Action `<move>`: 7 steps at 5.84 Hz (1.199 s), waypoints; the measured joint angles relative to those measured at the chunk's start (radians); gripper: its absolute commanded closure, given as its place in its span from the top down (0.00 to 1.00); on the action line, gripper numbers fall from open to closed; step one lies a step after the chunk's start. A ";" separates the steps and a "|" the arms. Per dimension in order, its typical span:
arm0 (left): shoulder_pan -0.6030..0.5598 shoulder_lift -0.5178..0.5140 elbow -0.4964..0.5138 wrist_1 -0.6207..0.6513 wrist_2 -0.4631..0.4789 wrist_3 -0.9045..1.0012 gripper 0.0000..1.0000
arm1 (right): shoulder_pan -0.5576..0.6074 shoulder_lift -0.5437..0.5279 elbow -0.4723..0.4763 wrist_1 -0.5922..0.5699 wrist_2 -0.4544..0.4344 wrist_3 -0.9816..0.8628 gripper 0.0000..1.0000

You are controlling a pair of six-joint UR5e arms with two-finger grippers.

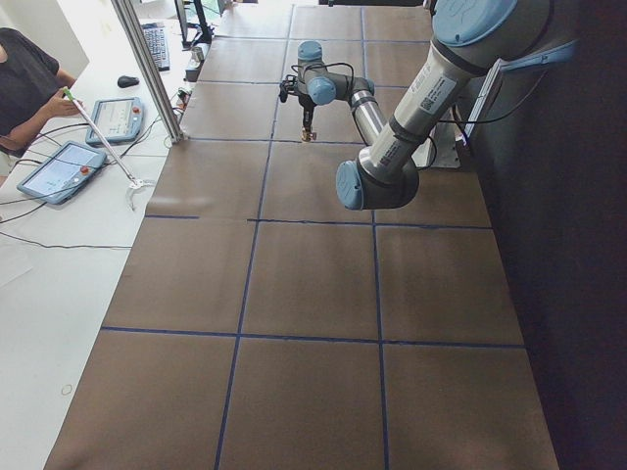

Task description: Assemble PPR valve and pipe with both arms

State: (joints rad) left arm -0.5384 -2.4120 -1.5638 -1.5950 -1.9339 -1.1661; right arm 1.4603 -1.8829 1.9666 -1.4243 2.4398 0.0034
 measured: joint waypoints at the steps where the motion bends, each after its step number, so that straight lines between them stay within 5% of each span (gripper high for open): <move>1: 0.011 -0.028 0.031 0.006 0.007 -0.015 0.01 | 0.000 0.000 0.000 0.002 -0.001 -0.002 1.00; 7: 0.035 -0.055 0.056 0.059 0.035 -0.032 0.08 | -0.018 0.002 0.000 0.017 -0.007 -0.013 1.00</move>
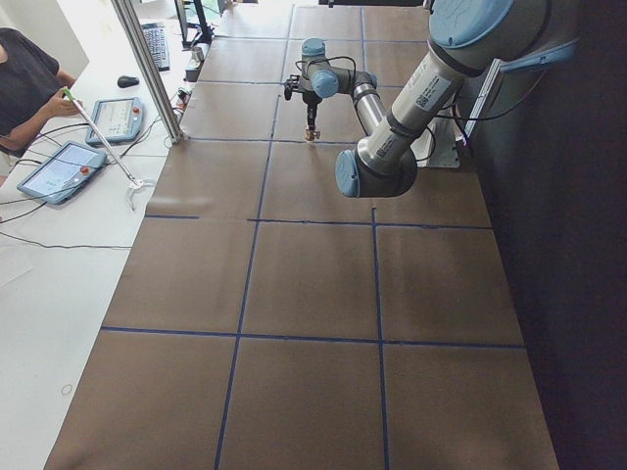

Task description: Assemble PPR valve and pipe with both arms

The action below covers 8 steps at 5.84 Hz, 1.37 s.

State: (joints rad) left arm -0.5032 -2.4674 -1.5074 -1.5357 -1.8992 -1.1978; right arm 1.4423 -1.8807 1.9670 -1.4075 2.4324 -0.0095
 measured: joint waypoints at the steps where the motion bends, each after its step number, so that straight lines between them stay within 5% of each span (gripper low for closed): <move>1: 0.002 0.000 0.001 0.001 0.001 0.000 0.08 | -0.002 0.000 0.000 0.003 0.000 0.000 1.00; 3: 0.022 -0.001 0.001 0.001 0.013 0.000 0.22 | -0.008 0.000 0.000 0.005 0.000 -0.001 1.00; 4: 0.026 -0.001 0.001 0.001 0.018 0.000 0.63 | -0.012 0.000 0.000 0.005 -0.001 -0.001 1.00; 5: 0.029 -0.001 0.003 0.001 0.019 0.000 0.81 | -0.015 0.000 0.000 0.005 -0.001 -0.001 1.00; 8: 0.031 -0.001 -0.008 0.000 0.020 0.000 0.89 | -0.029 0.000 -0.002 0.005 -0.005 0.008 1.00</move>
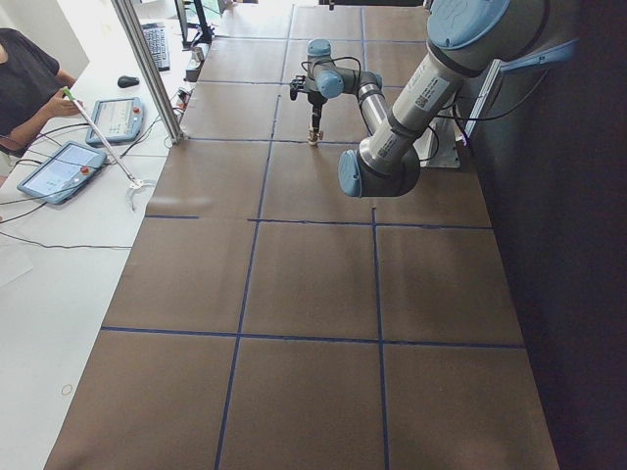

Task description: Assemble PPR valve and pipe with both arms

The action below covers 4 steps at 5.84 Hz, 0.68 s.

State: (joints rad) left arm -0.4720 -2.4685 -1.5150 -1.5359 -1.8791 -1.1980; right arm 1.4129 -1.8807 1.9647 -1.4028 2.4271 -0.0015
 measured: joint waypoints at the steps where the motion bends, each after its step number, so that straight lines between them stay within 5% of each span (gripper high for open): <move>1: 0.000 0.000 -0.004 -0.002 0.000 0.000 0.89 | -0.001 0.000 -0.001 0.001 0.000 0.003 1.00; 4: -0.013 0.032 -0.113 0.001 -0.002 -0.013 0.90 | -0.035 0.000 0.000 0.010 0.004 0.044 1.00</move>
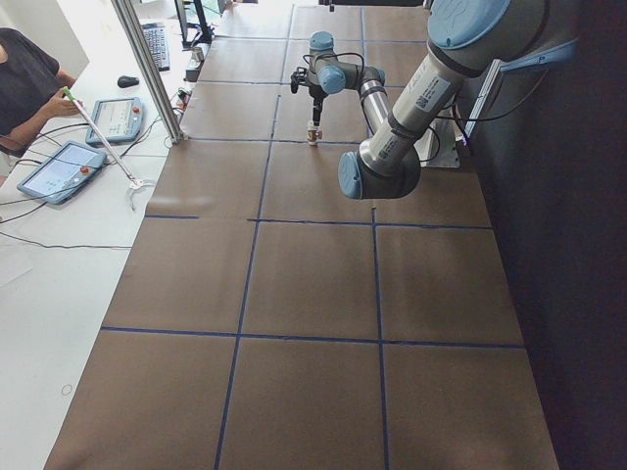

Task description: Assemble PPR valve and pipe with both arms

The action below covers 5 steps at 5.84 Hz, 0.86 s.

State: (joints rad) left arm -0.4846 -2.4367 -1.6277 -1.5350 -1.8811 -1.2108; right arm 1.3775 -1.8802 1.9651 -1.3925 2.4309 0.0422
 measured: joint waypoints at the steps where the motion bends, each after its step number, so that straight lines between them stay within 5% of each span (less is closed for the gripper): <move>1: -0.010 0.049 -0.085 0.001 -0.001 -0.013 0.90 | -0.046 0.001 -0.004 0.057 -0.008 0.116 1.00; 3: -0.023 0.212 -0.297 0.001 -0.006 -0.019 0.90 | -0.188 0.030 -0.049 0.264 -0.070 0.409 1.00; 5: -0.028 0.299 -0.397 0.000 -0.008 -0.019 0.90 | -0.311 0.149 -0.140 0.320 -0.182 0.529 1.00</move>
State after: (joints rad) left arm -0.5123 -2.1375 -2.0242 -1.5354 -1.8896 -1.2302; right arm 1.0664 -1.7312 1.8250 -1.0726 2.2492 0.5708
